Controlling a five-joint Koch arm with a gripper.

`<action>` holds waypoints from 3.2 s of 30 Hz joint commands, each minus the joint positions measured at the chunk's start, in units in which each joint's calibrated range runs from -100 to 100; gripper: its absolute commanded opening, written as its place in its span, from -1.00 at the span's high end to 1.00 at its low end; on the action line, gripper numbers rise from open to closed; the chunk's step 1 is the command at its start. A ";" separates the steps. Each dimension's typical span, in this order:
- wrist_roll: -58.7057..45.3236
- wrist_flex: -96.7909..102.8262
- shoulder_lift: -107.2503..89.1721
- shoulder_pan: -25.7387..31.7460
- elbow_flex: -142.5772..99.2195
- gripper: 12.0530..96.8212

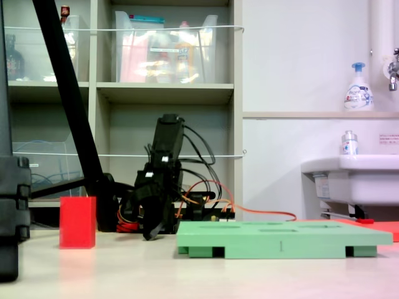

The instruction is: Put the square block into the corresponding hole

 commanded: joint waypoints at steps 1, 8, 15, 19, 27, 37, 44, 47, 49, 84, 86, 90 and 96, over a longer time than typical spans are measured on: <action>7.96 -7.72 -0.41 -1.47 -1.18 0.24; 22.42 -62.71 -0.41 -2.05 42.69 0.35; 24.08 -82.16 11.04 -2.93 72.00 0.37; 23.20 -97.85 38.56 -3.81 95.73 -0.01; 21.93 -100.16 63.70 -4.74 113.78 -0.68; 19.93 -99.68 87.44 -5.03 122.35 -0.72; 19.88 -98.91 95.12 -5.62 123.85 -0.72; 19.83 -98.91 96.94 -5.76 123.85 -0.72; 19.83 -98.82 98.47 -5.81 123.75 -0.71; 20.22 -101.61 95.68 -4.54 119.16 0.27; 20.56 -102.28 91.63 -4.10 119.16 0.27; 22.27 -103.25 81.99 -2.83 119.16 0.27; 27.06 -103.73 66.21 0.10 119.86 0.27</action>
